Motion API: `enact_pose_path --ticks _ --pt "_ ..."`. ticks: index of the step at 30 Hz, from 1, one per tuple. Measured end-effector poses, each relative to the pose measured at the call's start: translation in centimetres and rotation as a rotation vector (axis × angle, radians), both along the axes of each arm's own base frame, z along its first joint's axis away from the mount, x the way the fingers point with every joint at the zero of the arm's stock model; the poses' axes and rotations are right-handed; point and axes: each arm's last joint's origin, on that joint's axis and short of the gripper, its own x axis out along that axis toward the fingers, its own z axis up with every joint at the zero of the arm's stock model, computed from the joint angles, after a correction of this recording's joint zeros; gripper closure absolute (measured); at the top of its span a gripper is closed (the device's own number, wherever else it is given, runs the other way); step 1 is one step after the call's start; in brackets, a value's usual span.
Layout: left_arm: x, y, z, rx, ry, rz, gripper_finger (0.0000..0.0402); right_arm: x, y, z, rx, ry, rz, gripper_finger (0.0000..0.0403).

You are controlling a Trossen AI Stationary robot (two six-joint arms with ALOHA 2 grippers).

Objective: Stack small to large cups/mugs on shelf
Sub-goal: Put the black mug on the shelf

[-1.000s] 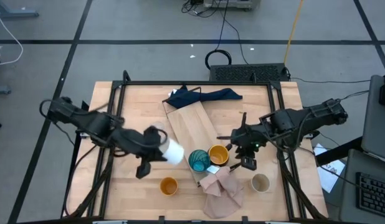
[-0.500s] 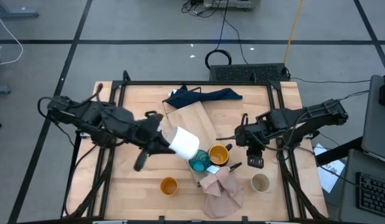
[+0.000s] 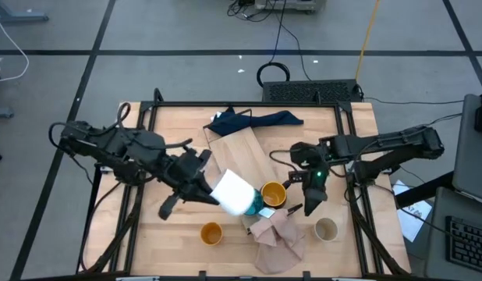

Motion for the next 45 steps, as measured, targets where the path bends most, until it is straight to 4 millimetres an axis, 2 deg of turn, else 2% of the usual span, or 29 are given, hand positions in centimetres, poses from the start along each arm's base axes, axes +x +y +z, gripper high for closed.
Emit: enact_pose_path --ticks 4,8,15,19,25,34,38,45 --pt "-0.1 -0.2 1.1 -0.033 -0.107 -0.074 0.0399 1.0 -0.4 0.1 0.135 -0.101 -0.039 0.0293" --pt "-0.2 -0.4 1.8 -0.046 -0.187 -0.122 0.0397 1.7 -1.3 1.3 0.225 -0.234 -0.107 0.0293" --pt "-0.2 -0.7 2.1 -0.078 -0.213 -0.207 0.0397 1.0 -3.1 2.3 0.265 -0.332 -0.208 0.0293" --pt "0.0 -0.6 2.5 -0.07 -0.277 -0.21 0.0394 1.2 -3.6 2.8 0.263 -0.453 -0.309 0.0293" --pt "0.8 -0.4 2.5 -0.057 -0.332 -0.238 0.0395 1.6 -4.0 4.3 0.393 -0.65 -0.444 0.0293" --pt "4.4 0.1 0.5 -0.037 -0.297 -0.24 0.0394 2.8 -2.3 4.4 0.609 -0.739 -0.466 0.0293" --pt "5.5 0.8 0.1 -0.054 -0.298 -0.25 0.0397 3.4 -1.1 3.7 0.643 -0.675 -0.429 0.0292" --pt "5.9 1.5 0.5 -0.066 -0.355 -0.26 0.0397 4.1 0.2 2.8 0.638 -0.624 -0.397 0.0271"
